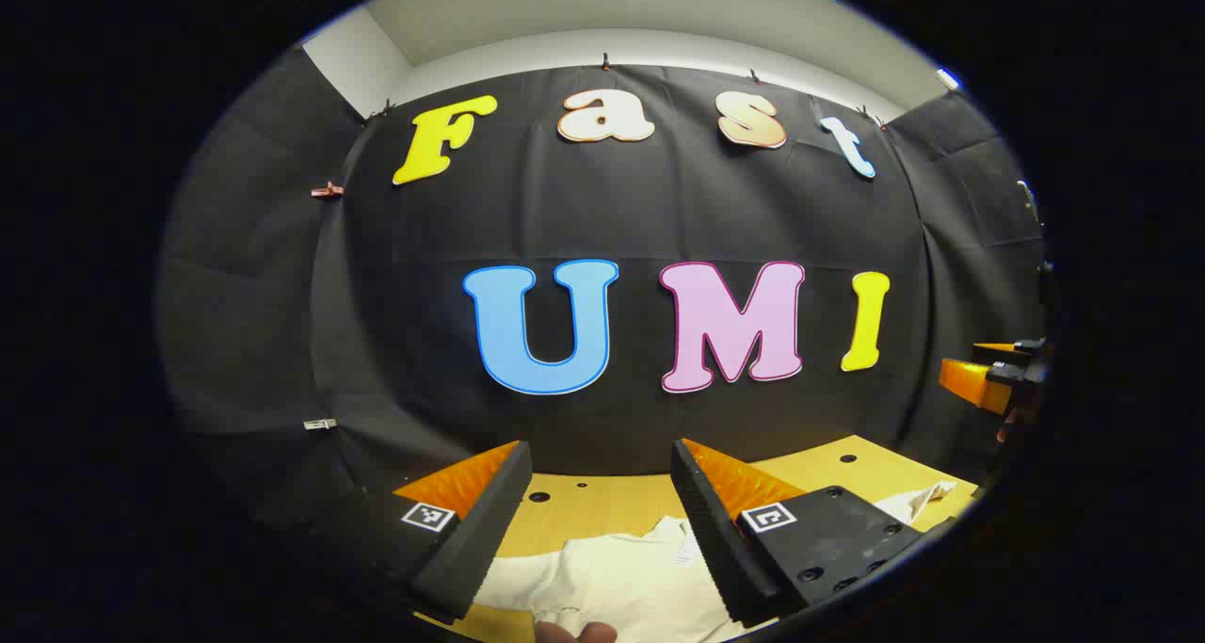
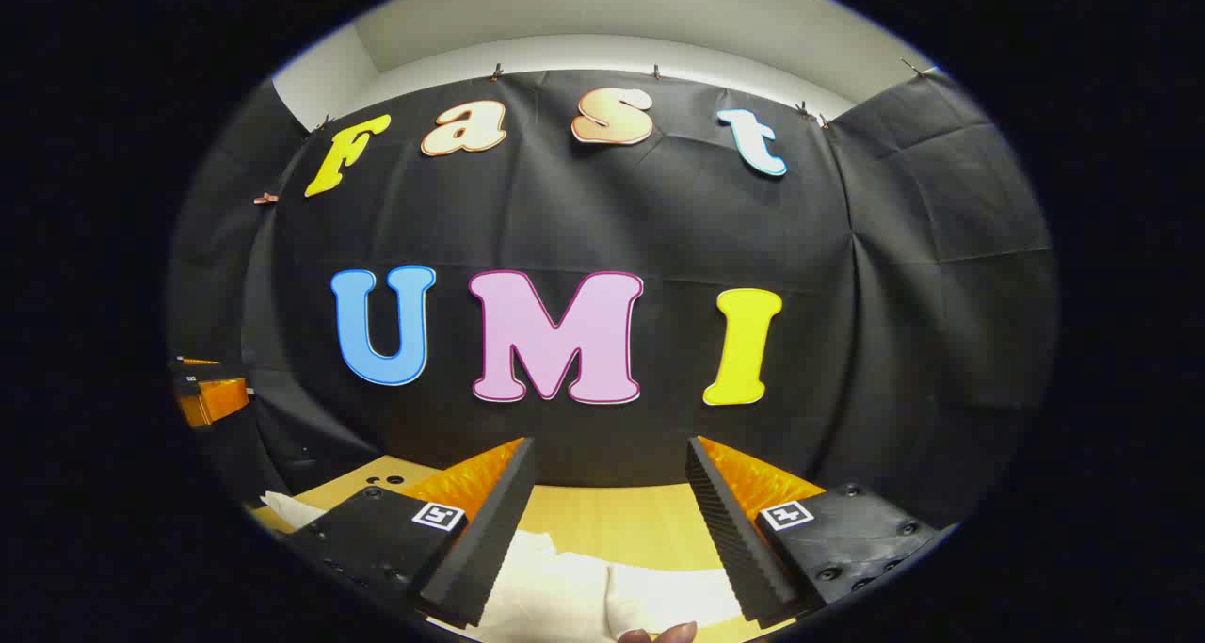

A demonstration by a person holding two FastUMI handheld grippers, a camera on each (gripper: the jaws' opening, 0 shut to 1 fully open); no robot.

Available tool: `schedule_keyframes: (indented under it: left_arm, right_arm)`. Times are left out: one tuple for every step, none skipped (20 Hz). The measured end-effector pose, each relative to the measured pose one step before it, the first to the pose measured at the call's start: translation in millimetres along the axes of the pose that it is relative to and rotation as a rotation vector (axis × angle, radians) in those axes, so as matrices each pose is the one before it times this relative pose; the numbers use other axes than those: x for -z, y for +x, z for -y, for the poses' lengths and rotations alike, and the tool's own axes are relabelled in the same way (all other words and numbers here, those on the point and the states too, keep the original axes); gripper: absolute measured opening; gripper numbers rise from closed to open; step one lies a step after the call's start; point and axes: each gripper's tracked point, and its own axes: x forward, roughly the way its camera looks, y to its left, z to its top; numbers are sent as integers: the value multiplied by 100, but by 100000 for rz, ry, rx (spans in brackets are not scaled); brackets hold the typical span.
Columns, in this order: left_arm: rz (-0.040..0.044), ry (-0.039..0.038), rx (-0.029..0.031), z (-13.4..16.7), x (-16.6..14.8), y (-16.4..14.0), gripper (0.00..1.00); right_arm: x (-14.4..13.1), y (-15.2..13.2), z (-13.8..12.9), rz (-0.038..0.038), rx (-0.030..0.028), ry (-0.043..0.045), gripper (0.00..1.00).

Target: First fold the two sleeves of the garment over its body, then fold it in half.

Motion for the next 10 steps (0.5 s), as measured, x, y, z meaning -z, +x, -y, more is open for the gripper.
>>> schedule_keyframes:
  left_arm:
    - [403, 299, 924, 196, 20, 268, 91]
    - [338, 66, 1255, 278, -143, 289, 91]
    - [150, -201, 1072, 314, 120, 315, 92]
    - [-113, -303, 976, 284, -34, 278, 95]
    - [-407, -43, 711, 204, 265, 153, 92]
    - [-894, -48, 14, 32, 246, 148, 95]
    - [-589, -186, -36, 40, 265, 176, 95]
    - [-428, -249, -67, 104, 71, 47, 95]
    - [-450, 9, -315, 3, 312, 62, 95]
    - [-634, 86, -124, 73, 176, 109, 95]
  right_arm:
    - [-77, -108, 336, -14, 881, -824, 98]
    - [28, -321, 257, -178, 353, -325, 98]
    - [43, -97, 426, -47, 1017, -194, 98]
    - [-117, -183, 391, 572, 1057, 13, 98]
    - [-96, -239, 357, 177, 905, -4, 98]
    - [150, -27, 378, -197, 998, 33, 98]
    - [-10, -116, 355, 68, 658, 18, 98]
    - [196, -96, 284, -347, 367, -242, 98]
    - [198, -31, 303, -479, 186, -462, 98]
    - [270, 99, 354, -544, 239, -577, 98]
